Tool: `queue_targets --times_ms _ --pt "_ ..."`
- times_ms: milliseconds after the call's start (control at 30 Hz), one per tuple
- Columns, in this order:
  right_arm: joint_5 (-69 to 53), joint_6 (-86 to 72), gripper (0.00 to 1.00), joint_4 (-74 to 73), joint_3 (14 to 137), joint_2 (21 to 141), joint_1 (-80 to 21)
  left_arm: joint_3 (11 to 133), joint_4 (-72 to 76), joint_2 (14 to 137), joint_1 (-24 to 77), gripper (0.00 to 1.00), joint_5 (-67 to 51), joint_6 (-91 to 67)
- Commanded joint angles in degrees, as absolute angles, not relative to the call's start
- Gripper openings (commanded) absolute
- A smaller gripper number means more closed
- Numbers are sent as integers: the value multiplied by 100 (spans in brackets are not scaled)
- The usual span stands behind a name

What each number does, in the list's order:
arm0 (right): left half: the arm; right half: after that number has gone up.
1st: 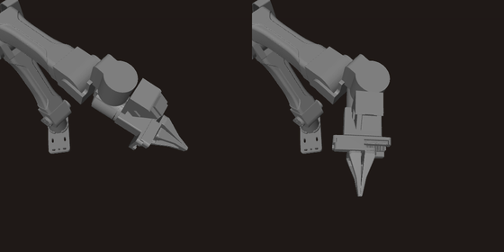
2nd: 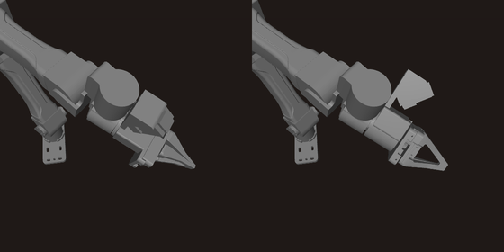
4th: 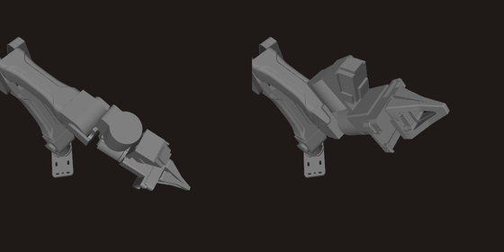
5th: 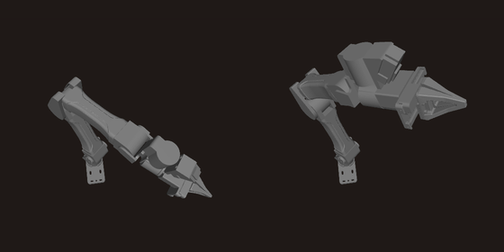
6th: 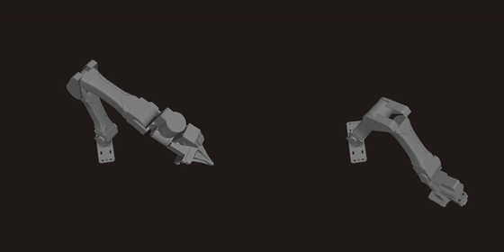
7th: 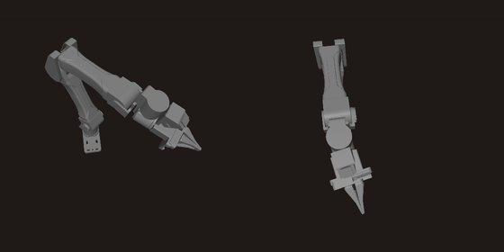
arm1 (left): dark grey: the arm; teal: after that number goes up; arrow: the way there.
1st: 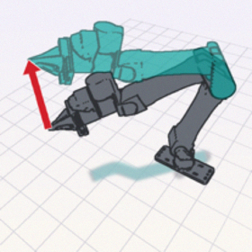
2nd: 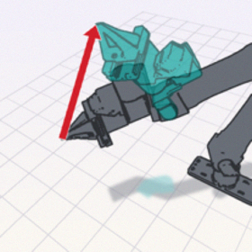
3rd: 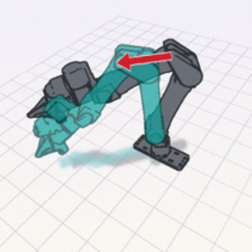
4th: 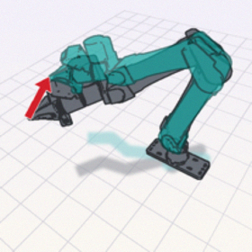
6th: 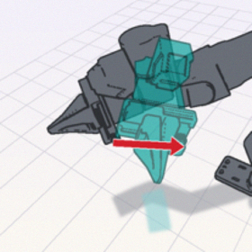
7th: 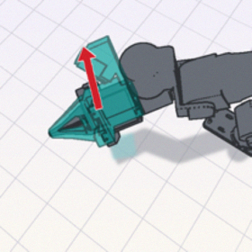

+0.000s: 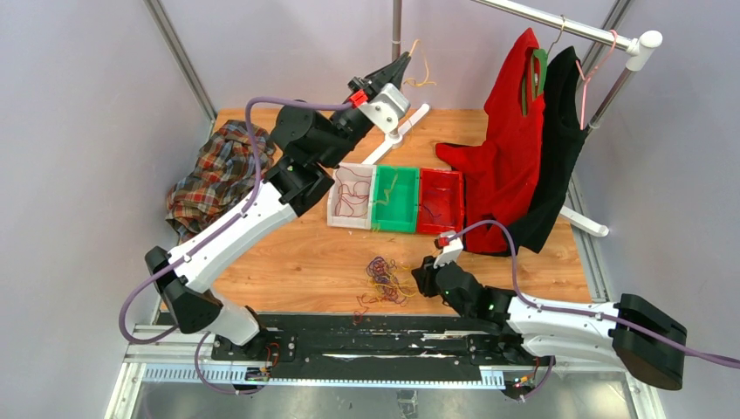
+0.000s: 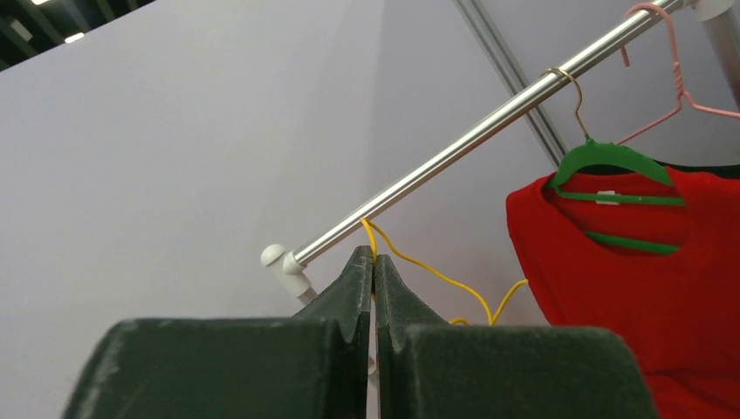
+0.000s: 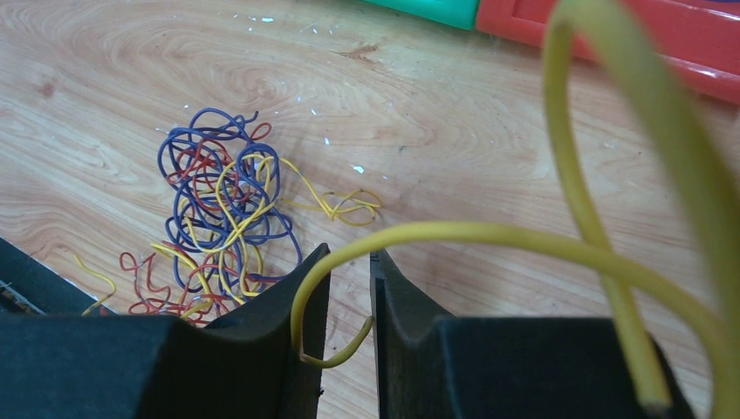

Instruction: Untangle the cables

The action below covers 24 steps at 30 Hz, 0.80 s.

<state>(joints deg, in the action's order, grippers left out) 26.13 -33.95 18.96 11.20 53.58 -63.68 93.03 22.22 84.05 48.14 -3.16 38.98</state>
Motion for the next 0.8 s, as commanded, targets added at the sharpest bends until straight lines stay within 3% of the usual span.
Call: queue_targets --times_ms 0,300,767 --pt "2918 -3499 23 1693 1110 5329 -6434 9601 2687 8518 4826 0 -193 3892" --pt "2875 -3555 21 1705 1100 5416 -6434 9697 2961 8987 4550 0 -175 3992" --pt "3034 -3633 19 1409 953 4893 -6434 8822 3135 9230 4263 0 -122 4099"
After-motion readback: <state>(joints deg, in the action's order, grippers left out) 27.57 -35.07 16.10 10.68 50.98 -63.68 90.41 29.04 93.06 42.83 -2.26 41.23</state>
